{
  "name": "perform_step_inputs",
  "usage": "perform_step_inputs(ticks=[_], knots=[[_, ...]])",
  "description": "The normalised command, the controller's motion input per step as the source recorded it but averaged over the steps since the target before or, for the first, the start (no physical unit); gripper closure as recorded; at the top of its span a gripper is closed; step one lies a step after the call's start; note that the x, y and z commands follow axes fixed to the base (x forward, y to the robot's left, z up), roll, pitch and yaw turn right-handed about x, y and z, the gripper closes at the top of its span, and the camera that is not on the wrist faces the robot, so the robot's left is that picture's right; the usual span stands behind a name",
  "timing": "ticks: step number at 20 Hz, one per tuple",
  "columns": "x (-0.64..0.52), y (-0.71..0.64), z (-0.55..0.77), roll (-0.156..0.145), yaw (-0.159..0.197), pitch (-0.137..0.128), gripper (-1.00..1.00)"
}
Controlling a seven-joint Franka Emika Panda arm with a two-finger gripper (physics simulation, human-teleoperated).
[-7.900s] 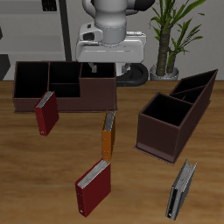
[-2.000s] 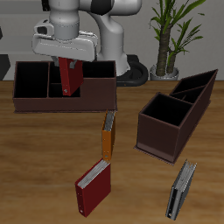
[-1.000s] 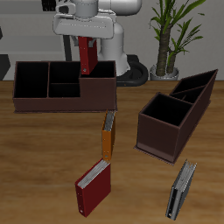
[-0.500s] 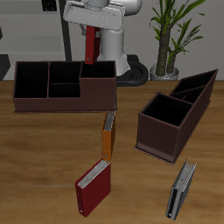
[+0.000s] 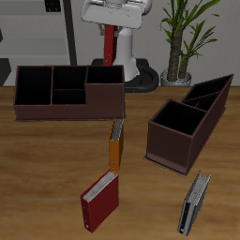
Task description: Place the right red book into the back desk caddy's right compartment
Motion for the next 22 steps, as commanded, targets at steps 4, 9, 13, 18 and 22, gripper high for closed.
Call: perform_step_inputs(ticks=[4,9,13,18,22], knots=[[0.03,0.01,-0.08,-0.001,0.005,0.016,1.0],[0.09,-0.13,-0.05,-0.025,-0.001,0.012,1.0],[0.06,-0.08,-0.14,-0.019,-0.022,0.029,1.0],[0.04,0.06,-0.21,0.019,-0.003,0.041,1.0],[0.04,0.05,-0.24,0.01,0.016,0.037,1.0]])
